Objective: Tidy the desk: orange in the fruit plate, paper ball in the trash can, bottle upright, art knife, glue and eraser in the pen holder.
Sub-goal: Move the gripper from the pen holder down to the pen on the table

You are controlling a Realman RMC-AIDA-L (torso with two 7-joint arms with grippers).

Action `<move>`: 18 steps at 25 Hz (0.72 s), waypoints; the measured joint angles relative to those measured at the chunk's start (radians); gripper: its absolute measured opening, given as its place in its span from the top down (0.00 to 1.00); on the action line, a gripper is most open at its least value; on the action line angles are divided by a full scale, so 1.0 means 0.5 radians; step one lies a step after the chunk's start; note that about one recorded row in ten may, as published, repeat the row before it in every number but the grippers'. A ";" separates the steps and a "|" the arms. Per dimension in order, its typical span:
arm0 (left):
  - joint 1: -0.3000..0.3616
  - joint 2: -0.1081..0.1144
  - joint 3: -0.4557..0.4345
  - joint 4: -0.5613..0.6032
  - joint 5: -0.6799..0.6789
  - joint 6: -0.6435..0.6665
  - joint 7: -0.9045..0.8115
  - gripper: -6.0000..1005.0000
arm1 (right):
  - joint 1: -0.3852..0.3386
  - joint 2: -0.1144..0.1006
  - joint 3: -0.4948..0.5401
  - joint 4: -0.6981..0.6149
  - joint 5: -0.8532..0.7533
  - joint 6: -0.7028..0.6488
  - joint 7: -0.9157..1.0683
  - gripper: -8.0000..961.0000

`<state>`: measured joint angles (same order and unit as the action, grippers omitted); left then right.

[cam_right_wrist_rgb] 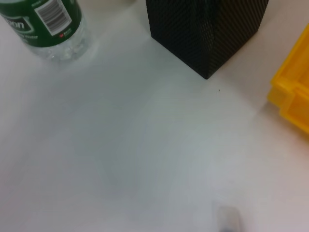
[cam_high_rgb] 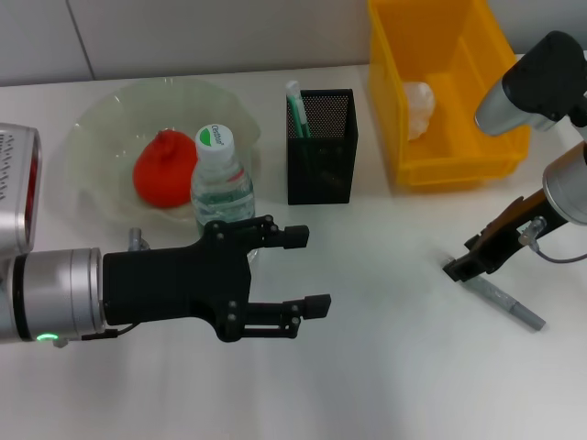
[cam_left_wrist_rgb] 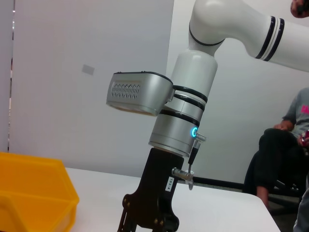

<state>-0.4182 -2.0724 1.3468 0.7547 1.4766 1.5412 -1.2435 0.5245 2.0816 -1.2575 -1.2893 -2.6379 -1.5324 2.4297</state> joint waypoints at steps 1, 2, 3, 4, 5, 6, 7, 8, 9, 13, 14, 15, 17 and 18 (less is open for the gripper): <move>0.000 0.000 0.002 -0.001 -0.001 -0.001 0.001 0.20 | 0.001 0.000 0.000 0.009 0.000 0.000 0.000 0.45; 0.001 0.000 0.002 -0.002 -0.001 -0.001 0.003 0.20 | 0.002 0.000 -0.001 0.020 -0.001 0.000 0.000 0.48; 0.001 0.000 0.002 -0.002 -0.001 -0.001 0.003 0.20 | 0.002 0.000 -0.001 0.020 -0.001 0.000 0.000 0.48; 0.001 0.000 0.002 -0.002 -0.001 -0.001 0.012 0.20 | 0.002 0.000 -0.003 0.027 -0.001 0.000 0.000 0.48; 0.001 0.000 0.002 -0.002 -0.001 -0.001 0.012 0.20 | 0.002 0.000 -0.003 0.027 -0.001 0.000 0.000 0.48; 0.001 0.000 0.001 -0.002 -0.001 0.000 0.014 0.20 | 0.003 0.000 -0.003 0.031 -0.001 0.000 0.000 0.48; 0.001 0.000 0.001 -0.002 -0.001 0.001 0.017 0.20 | 0.003 0.000 -0.004 0.034 -0.001 0.000 0.000 0.48; 0.001 0.000 0.001 -0.002 -0.001 0.001 0.017 0.20 | 0.003 0.000 -0.004 0.036 -0.001 0.000 0.000 0.48; 0.002 0.000 0.001 -0.003 -0.001 0.001 0.018 0.20 | 0.003 0.000 -0.004 0.040 -0.002 0.001 0.000 0.48; -0.004 0.000 0.003 -0.009 -0.001 -0.003 0.019 0.20 | 0.010 0.000 -0.004 0.057 -0.009 0.007 0.001 0.48; -0.005 0.000 0.002 -0.010 -0.001 -0.002 0.019 0.20 | 0.020 0.000 -0.004 0.074 -0.024 0.013 0.003 0.48; -0.005 0.000 0.001 -0.012 -0.001 -0.003 0.019 0.20 | 0.020 0.000 -0.004 0.074 -0.024 0.013 0.003 0.48; -0.006 0.000 -0.005 -0.020 -0.001 -0.003 0.020 0.20 | 0.027 0.000 -0.004 0.087 -0.043 0.020 0.006 0.49; -0.006 0.000 -0.005 -0.020 -0.001 -0.003 0.020 0.20 | 0.027 0.000 -0.004 0.087 -0.043 0.020 0.006 0.49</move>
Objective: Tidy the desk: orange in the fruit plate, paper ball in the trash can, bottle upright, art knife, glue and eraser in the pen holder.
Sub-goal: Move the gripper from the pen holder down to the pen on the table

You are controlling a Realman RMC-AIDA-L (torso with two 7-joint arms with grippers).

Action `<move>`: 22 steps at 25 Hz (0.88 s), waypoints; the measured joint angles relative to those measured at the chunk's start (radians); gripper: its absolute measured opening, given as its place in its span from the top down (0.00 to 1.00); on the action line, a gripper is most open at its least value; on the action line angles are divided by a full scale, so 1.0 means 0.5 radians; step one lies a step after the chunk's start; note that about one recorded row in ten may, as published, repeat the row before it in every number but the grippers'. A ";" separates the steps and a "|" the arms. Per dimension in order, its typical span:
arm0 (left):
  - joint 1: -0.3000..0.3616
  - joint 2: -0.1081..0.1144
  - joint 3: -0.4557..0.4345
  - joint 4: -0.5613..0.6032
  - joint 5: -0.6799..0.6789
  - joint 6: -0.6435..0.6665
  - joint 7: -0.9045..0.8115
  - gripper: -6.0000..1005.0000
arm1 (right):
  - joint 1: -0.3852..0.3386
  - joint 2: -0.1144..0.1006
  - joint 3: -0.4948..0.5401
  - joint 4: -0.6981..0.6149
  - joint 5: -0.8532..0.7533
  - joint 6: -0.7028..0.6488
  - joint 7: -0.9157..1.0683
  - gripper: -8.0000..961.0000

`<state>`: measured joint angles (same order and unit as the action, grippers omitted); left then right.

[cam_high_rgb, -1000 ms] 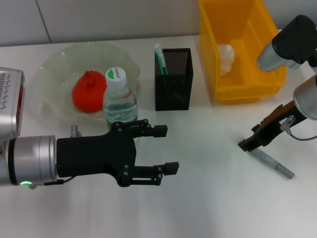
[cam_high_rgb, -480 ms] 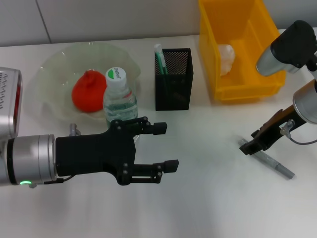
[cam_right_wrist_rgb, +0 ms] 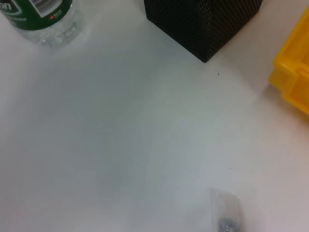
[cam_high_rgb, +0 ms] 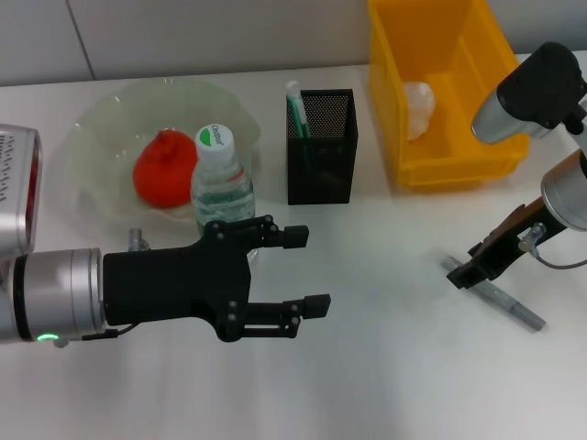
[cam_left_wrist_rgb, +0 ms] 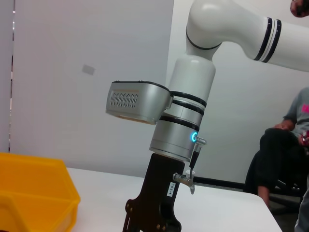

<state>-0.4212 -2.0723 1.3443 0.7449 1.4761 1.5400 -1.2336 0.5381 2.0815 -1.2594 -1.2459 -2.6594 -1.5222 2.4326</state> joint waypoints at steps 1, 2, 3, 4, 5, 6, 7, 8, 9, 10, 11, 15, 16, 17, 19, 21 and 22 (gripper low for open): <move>0.000 0.000 -0.001 -0.003 0.000 0.000 0.000 0.20 | 0.000 0.000 0.000 0.001 -0.002 0.001 0.000 0.49; 0.000 0.000 -0.001 -0.003 0.000 0.000 0.000 0.20 | 0.000 0.000 0.000 0.001 -0.002 0.001 0.000 0.50; -0.001 0.000 -0.002 -0.005 0.000 0.000 0.000 0.20 | 0.000 0.000 0.000 0.001 -0.003 0.001 0.001 0.50; -0.001 0.000 -0.002 -0.005 0.000 0.000 0.000 0.20 | 0.001 0.000 0.000 0.001 -0.004 0.002 0.002 0.51; -0.001 0.000 -0.002 -0.005 0.000 0.000 0.001 0.20 | 0.002 0.000 0.000 0.001 -0.004 0.002 0.002 0.51; -0.001 0.000 -0.002 -0.005 0.000 -0.001 0.001 0.20 | 0.004 0.000 0.000 0.000 -0.004 -0.003 0.003 0.51; -0.001 0.000 -0.002 -0.005 0.000 -0.001 0.001 0.20 | 0.004 0.000 0.000 0.000 -0.004 -0.003 0.003 0.52; -0.001 0.000 -0.001 -0.005 0.001 -0.002 0.001 0.20 | 0.006 -0.001 -0.002 -0.001 -0.005 -0.009 0.003 0.52; -0.001 0.000 -0.001 -0.005 0.001 -0.002 0.001 0.20 | 0.009 -0.001 -0.003 -0.002 -0.009 -0.013 0.003 0.52; -0.001 0.000 -0.001 -0.005 0.001 -0.002 0.001 0.20 | 0.010 -0.002 -0.004 -0.003 -0.012 -0.015 0.004 0.53; -0.001 0.000 -0.002 -0.005 0.001 -0.003 0.001 0.20 | 0.020 -0.003 -0.007 -0.002 -0.036 -0.016 0.008 0.53; -0.005 0.000 -0.004 -0.005 0.002 -0.005 0.001 0.20 | 0.030 -0.005 -0.036 0.002 -0.064 -0.026 0.034 0.54; -0.007 0.000 -0.004 -0.005 0.002 -0.005 0.001 0.20 | 0.044 -0.006 -0.056 -0.004 -0.091 -0.056 0.046 0.54; -0.007 0.000 -0.004 -0.005 0.002 -0.005 0.001 0.20 | 0.044 -0.006 -0.056 -0.004 -0.091 -0.056 0.046 0.54; -0.011 0.000 -0.004 -0.005 0.002 -0.006 0.001 0.20 | 0.061 -0.005 -0.060 -0.012 -0.120 -0.094 0.050 0.54; -0.015 0.000 -0.002 -0.005 0.002 -0.006 0.001 0.20 | 0.079 -0.002 -0.065 -0.009 -0.137 -0.118 0.064 0.54; -0.015 0.000 -0.002 -0.005 0.002 -0.006 0.001 0.20 | 0.079 -0.002 -0.065 -0.009 -0.137 -0.118 0.064 0.55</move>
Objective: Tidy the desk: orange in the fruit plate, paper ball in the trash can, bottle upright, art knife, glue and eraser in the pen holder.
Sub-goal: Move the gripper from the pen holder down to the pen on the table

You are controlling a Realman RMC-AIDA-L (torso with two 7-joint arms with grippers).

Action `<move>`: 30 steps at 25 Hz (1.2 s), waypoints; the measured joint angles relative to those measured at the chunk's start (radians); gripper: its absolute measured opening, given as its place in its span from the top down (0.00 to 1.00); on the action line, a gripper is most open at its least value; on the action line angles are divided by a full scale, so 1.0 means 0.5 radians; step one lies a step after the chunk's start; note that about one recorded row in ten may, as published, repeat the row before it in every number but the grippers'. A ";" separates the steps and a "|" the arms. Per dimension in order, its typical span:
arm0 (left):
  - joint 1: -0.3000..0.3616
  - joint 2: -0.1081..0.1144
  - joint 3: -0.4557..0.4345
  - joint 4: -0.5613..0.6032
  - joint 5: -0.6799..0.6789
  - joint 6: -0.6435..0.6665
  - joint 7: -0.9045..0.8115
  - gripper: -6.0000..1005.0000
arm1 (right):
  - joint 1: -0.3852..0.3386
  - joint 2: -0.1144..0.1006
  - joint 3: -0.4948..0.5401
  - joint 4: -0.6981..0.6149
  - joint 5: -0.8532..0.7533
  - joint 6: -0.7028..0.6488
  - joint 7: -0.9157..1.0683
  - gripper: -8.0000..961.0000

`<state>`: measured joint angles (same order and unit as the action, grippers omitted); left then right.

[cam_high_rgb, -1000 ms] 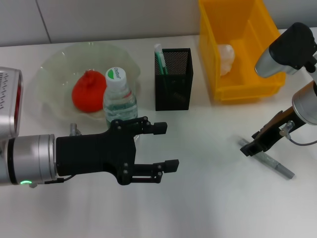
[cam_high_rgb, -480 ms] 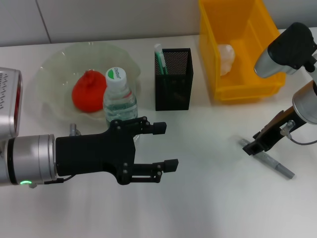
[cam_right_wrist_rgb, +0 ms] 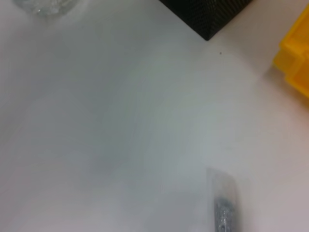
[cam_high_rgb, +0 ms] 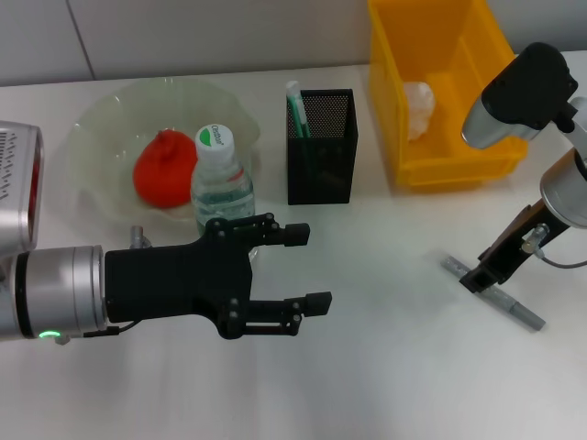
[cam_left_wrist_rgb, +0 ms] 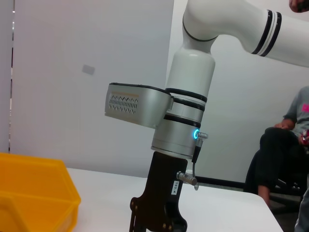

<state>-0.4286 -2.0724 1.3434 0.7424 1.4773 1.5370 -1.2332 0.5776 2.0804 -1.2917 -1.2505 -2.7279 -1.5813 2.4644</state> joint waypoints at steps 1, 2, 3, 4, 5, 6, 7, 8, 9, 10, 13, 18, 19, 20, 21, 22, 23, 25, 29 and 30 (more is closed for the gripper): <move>0.000 0.000 0.000 -0.001 0.000 0.000 0.000 0.20 | 0.005 -0.001 -0.006 0.004 -0.007 -0.003 0.010 0.55; 0.000 0.000 -0.001 -0.001 0.000 0.000 0.000 0.20 | 0.005 -0.002 -0.008 0.005 -0.008 -0.003 0.012 0.55; 0.000 0.000 -0.001 -0.001 0.000 0.000 0.000 0.20 | 0.005 -0.002 -0.008 0.005 -0.008 -0.003 0.012 0.55; 0.000 0.000 -0.004 -0.002 0.000 -0.001 0.000 0.20 | 0.006 -0.002 -0.009 0.007 -0.009 -0.003 0.012 0.55; 0.000 0.000 -0.004 -0.002 0.000 -0.001 0.000 0.20 | 0.007 -0.002 -0.011 0.013 -0.010 0.006 0.013 0.55; 0.000 0.000 -0.004 -0.002 0.000 -0.001 0.000 0.20 | 0.007 -0.002 -0.011 0.013 -0.010 0.006 0.013 0.55; 0.000 0.000 -0.004 -0.003 0.000 -0.002 0.000 0.20 | 0.007 -0.002 -0.011 0.020 -0.011 0.011 0.013 0.55; 0.000 0.000 -0.004 -0.003 0.000 -0.002 0.000 0.20 | 0.007 -0.002 -0.011 0.020 -0.011 0.011 0.013 0.55; 0.000 0.000 -0.004 -0.003 0.000 -0.002 0.000 0.20 | 0.010 -0.001 -0.012 0.035 -0.012 0.020 0.013 0.55; 0.000 0.000 -0.004 -0.003 0.000 -0.002 0.000 0.20 | 0.010 -0.001 -0.012 0.035 -0.012 0.020 0.013 0.55; -0.006 0.000 -0.009 -0.020 0.000 -0.003 0.022 0.20 | 0.016 -0.001 -0.012 0.059 -0.012 0.037 0.014 0.56; -0.012 0.000 -0.008 -0.034 0.000 -0.005 0.030 0.20 | 0.023 0.002 -0.012 0.093 -0.012 0.066 0.013 0.56; -0.012 0.000 -0.009 -0.034 0.000 -0.006 0.030 0.20 | 0.028 0.002 -0.013 0.100 -0.012 0.069 0.013 0.56; -0.012 0.000 -0.009 -0.034 0.000 -0.006 0.030 0.20 | 0.028 0.002 -0.013 0.100 -0.012 0.069 0.013 0.56; -0.011 0.000 -0.009 -0.034 0.000 -0.006 0.031 0.20 | 0.029 0.002 -0.014 0.101 -0.012 0.069 0.013 0.56; -0.010 0.000 -0.009 -0.034 0.000 -0.006 0.031 0.20 | 0.029 0.002 -0.015 0.101 -0.012 0.069 0.013 0.56; -0.009 0.000 -0.009 -0.034 0.000 -0.006 0.031 0.20 | 0.029 0.002 -0.015 0.101 -0.012 0.070 0.013 0.57; -0.006 0.000 -0.009 -0.034 0.000 -0.006 0.031 0.20 | 0.029 0.002 -0.015 0.102 -0.012 0.070 0.013 0.57; -0.002 0.000 -0.009 -0.034 0.000 -0.006 0.031 0.20 | 0.029 0.002 -0.021 0.105 -0.011 0.070 0.013 0.58; -0.002 0.000 -0.009 -0.034 0.000 -0.006 0.031 0.20 | 0.029 0.002 -0.021 0.105 -0.011 0.070 0.013 0.59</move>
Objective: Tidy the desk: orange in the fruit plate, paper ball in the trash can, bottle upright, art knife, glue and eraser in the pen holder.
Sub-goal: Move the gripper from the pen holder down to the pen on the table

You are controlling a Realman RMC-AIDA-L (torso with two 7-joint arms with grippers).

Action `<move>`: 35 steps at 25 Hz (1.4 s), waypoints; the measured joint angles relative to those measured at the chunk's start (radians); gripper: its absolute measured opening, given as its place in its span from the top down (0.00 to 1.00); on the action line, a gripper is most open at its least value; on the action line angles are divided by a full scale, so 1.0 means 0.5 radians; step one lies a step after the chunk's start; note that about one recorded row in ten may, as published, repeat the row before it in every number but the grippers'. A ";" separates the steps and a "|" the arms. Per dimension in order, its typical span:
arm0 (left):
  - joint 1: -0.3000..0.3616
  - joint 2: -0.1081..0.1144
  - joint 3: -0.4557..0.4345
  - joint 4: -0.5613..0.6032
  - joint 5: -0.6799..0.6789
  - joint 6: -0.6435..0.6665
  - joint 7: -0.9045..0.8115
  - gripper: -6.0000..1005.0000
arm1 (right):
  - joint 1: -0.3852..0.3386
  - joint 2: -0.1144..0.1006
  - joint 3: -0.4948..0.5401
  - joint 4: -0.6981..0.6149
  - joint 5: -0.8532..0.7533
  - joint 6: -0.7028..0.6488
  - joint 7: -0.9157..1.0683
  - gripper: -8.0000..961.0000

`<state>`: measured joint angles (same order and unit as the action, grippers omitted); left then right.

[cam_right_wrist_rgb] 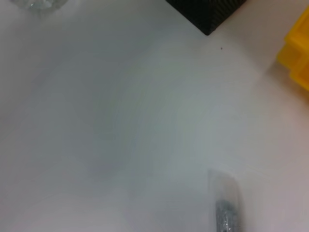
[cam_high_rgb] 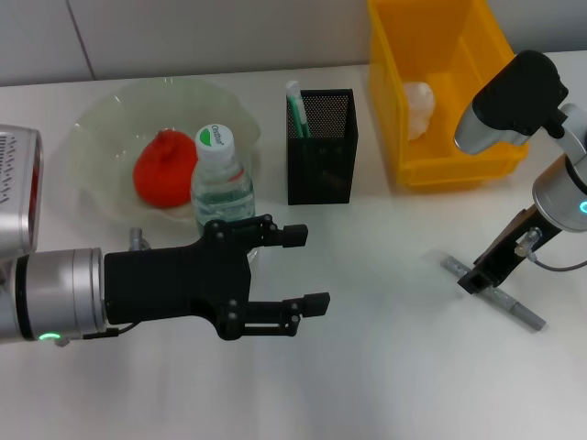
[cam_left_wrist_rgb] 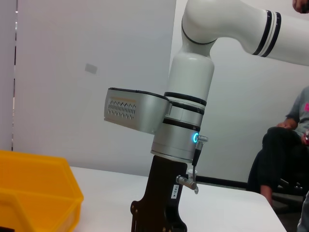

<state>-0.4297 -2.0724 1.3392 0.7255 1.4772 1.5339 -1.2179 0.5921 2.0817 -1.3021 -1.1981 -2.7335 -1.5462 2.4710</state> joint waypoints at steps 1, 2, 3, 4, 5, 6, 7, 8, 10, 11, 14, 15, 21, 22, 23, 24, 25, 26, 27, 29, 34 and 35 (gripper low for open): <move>0.002 0.000 0.000 0.000 0.000 0.000 0.000 0.20 | 0.000 0.000 0.000 0.001 0.000 0.000 0.000 0.61; 0.002 0.000 0.000 0.000 0.000 0.000 0.000 0.20 | 0.000 0.000 0.000 0.001 0.000 0.000 0.000 0.62; 0.003 0.000 0.000 0.000 0.000 0.000 0.001 0.20 | 0.000 0.001 -0.001 0.002 0.000 0.000 0.000 0.63; 0.005 0.000 0.000 0.000 0.000 0.000 0.002 0.20 | 0.000 0.002 -0.001 0.005 0.000 0.000 0.001 0.63; 0.005 0.000 0.000 0.000 0.000 0.000 0.002 0.20 | 0.000 0.002 -0.001 0.005 0.000 0.000 0.001 0.64; 0.006 0.000 0.000 0.000 0.000 0.000 0.002 0.20 | 0.000 0.002 -0.001 0.006 0.000 0.000 0.004 0.64; 0.006 0.000 0.000 0.000 0.000 0.000 0.002 0.20 | 0.000 0.002 -0.001 0.006 0.000 0.000 0.004 0.64; 0.006 0.000 0.000 0.000 0.000 0.000 0.003 0.20 | 0.000 0.003 -0.001 0.006 0.001 0.000 0.007 0.64; 0.007 0.000 0.000 0.000 0.000 0.000 0.003 0.20 | 0.000 0.003 -0.001 0.006 0.000 0.000 0.014 0.66; 0.007 0.000 0.000 0.000 -0.001 0.000 0.003 0.20 | 0.000 0.003 -0.001 0.006 0.000 0.001 0.019 0.67; 0.007 0.000 0.000 0.000 -0.006 0.000 0.004 0.20 | 0.000 0.003 0.000 0.006 0.000 0.003 0.020 0.70; 0.007 0.000 0.001 0.000 -0.012 0.000 0.008 0.20 | 0.000 0.003 0.000 0.008 0.000 0.003 0.020 0.71; 0.003 0.000 0.000 -0.022 -0.015 0.001 0.021 0.20 | 0.000 0.003 0.000 0.026 0.000 0.003 0.023 0.73; 0.003 0.000 0.000 -0.022 -0.015 0.001 0.021 0.20 | 0.000 0.003 0.000 0.030 0.000 0.003 0.026 0.74; 0.002 0.000 0.000 -0.023 -0.016 0.002 0.022 0.20 | 0.001 0.003 0.000 0.032 0.000 0.003 0.028 0.74; 0.002 0.000 0.000 -0.023 -0.015 0.001 0.022 0.20 | 0.001 0.003 0.000 0.036 0.000 0.003 0.032 0.74; 0.002 0.000 0.000 -0.023 -0.015 0.001 0.022 0.20 | 0.001 0.003 0.000 0.036 0.000 0.003 0.032 0.75; 0.002 0.000 0.000 -0.024 -0.016 0.002 0.022 0.20 | 0.001 0.003 0.000 0.038 0.000 0.005 0.039 0.75; 0.002 0.000 0.000 -0.024 -0.016 0.002 0.022 0.20 | 0.001 0.003 0.000 0.038 0.000 0.005 0.039 0.76; 0.001 0.000 0.000 -0.024 -0.015 0.002 0.022 0.20 | 0.002 0.003 -0.001 0.038 0.000 0.006 0.048 0.76; 0.004 0.000 0.000 -0.025 -0.016 0.007 0.021 0.20 | 0.003 0.003 -0.001 0.037 0.000 0.006 0.062 0.79; 0.005 0.000 0.000 -0.025 -0.016 0.008 0.022 0.20 | 0.003 0.003 -0.001 0.037 0.000 0.006 0.062 0.79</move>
<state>-0.4272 -2.0724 1.3391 0.7132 1.4692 1.5377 -1.2071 0.5936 2.0832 -1.3023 -1.1794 -2.7336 -1.5431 2.5018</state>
